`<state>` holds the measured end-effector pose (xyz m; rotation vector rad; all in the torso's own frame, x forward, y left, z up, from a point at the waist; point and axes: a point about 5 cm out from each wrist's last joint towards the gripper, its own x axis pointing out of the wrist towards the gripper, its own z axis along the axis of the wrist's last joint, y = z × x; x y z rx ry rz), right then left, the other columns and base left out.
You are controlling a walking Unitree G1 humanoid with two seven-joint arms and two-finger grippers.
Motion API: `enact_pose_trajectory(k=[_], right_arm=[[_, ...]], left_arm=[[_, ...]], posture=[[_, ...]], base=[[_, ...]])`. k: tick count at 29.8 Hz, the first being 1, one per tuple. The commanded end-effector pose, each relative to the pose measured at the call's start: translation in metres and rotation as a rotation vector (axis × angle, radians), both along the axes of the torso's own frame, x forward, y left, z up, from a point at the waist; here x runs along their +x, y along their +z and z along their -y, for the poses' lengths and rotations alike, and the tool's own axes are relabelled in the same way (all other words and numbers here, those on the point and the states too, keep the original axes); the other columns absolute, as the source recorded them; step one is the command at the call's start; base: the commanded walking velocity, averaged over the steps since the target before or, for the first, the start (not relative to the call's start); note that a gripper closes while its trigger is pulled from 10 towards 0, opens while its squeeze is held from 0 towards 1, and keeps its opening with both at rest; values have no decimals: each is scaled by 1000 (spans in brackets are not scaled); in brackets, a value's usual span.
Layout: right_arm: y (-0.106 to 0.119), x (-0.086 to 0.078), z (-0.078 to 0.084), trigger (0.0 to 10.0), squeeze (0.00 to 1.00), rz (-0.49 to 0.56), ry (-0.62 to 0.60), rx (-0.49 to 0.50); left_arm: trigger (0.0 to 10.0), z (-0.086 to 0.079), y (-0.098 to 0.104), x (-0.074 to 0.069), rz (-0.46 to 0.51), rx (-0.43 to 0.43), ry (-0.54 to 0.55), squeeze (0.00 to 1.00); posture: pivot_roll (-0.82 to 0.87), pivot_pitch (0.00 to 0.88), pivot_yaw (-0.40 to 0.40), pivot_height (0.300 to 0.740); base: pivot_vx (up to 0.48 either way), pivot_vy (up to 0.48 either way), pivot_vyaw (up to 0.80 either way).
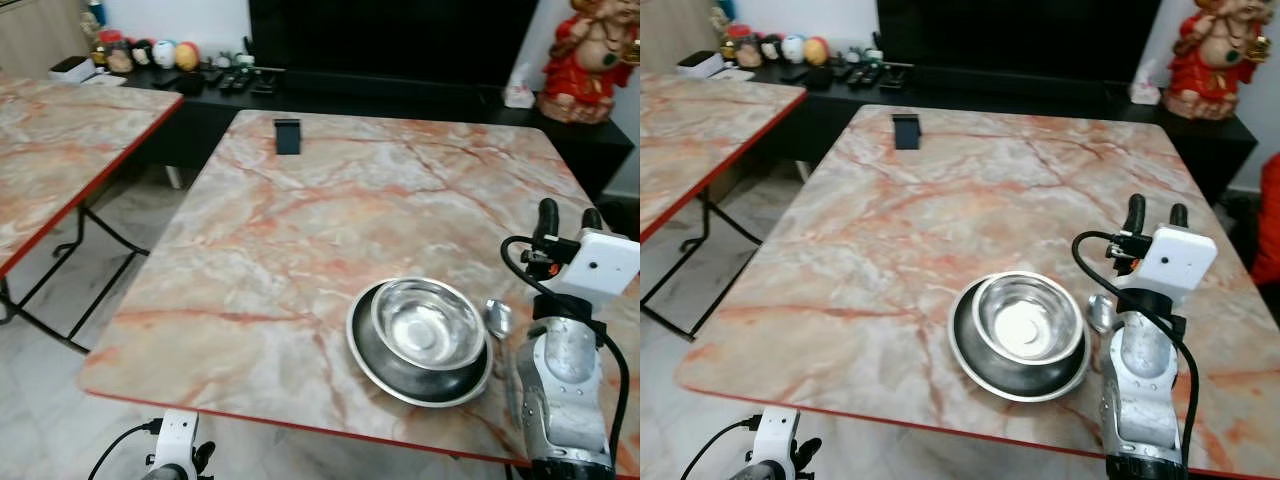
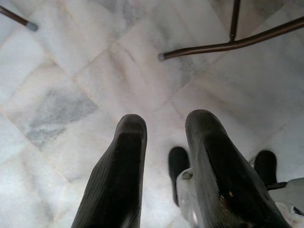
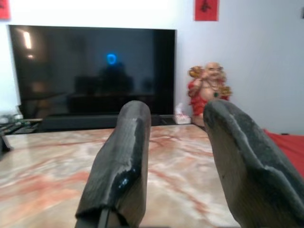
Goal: Setting the table
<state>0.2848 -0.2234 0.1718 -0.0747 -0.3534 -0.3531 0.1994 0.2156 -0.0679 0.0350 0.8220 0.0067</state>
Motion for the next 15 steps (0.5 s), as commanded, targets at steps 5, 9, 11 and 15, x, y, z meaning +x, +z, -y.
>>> enact_pose_trajectory(k=[5, 9, 11, 15], right_arm=[[0, 0, 5, 10000, 0, -1, -23, 2], [1, 1, 3, 10000, 0, 0, -20, 2], [0, 3, 1, 10000, 0, -8, -19, -8], [0, 4, -3, 10000, 0, -6, -9, -20]], left_arm=[[10000, -1, 3, 4, 26, -2, 9, 0], [10000, -1, 3, 5, 28, -3, 9, 0], [10000, 0, 4, 6, 31, -5, 10, 0], [10000, 1, 4, 6, 32, -7, 9, 0]], posture=[[27, 0, -23, 727], [25, 0, -21, 727], [27, 0, -20, 727], [23, 0, -16, 727]], base=[[0, 290, 0], [0, 291, 0], [0, 287, 0], [0, 289, 0]])
